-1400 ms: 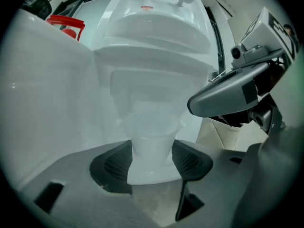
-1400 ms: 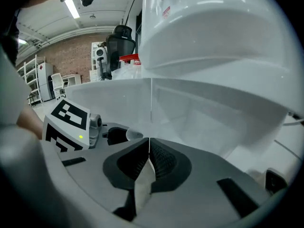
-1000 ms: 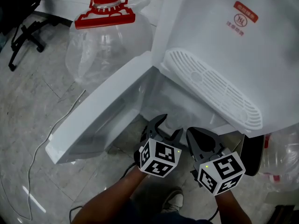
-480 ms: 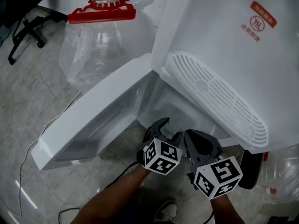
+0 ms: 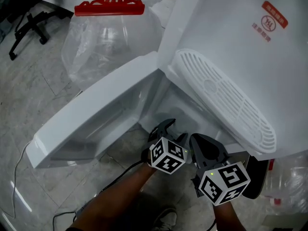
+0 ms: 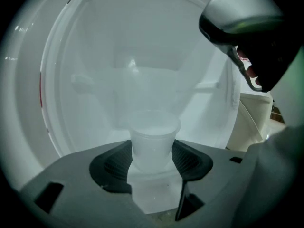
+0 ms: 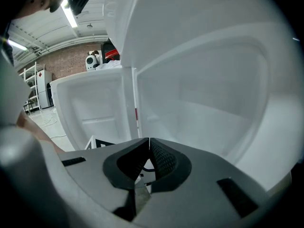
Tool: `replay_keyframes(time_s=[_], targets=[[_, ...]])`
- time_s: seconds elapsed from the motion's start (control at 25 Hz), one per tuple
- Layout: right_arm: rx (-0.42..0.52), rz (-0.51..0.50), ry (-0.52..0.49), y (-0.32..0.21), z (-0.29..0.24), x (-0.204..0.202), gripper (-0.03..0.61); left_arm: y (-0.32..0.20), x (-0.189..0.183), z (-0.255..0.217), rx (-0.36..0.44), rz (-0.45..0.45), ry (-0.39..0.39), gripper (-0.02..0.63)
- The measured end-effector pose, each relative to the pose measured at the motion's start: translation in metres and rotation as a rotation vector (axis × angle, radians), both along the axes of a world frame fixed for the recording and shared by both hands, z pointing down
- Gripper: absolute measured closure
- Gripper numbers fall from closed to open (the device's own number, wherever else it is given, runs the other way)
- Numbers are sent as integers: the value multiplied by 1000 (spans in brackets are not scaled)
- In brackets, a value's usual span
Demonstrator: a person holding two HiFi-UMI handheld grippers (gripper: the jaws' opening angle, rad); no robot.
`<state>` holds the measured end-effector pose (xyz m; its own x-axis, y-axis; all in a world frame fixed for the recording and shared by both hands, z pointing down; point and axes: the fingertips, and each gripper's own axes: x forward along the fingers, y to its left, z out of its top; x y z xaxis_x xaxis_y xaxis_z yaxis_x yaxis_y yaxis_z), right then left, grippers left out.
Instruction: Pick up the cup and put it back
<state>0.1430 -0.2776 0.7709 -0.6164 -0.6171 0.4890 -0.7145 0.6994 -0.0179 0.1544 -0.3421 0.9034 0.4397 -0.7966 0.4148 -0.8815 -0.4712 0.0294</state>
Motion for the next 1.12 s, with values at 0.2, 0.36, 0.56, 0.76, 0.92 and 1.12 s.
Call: replay_keyframes(time_s=[0.2, 0.36, 0.56, 0.76, 0.92, 1.12], targets=[[-14, 20, -9, 2, 2, 5, 557, -5, 3, 7, -18, -9, 2, 348], [-14, 19, -5, 2, 2, 8, 557, -9, 5, 12, -16, -15, -3, 348], [-21, 10, 4, 2, 7, 10, 557, -15, 8, 14, -7, -10, 6, 348], [-25, 21, -2, 2, 8, 12, 557, -13, 8, 18, -18, -2, -1, 347], [-27, 19, 2, 4, 9, 11, 557, -10, 7, 18, -20, 5, 17, 336], [-33, 24, 4, 7, 12, 11, 557, -4, 0, 15, -14, 0, 16, 334]])
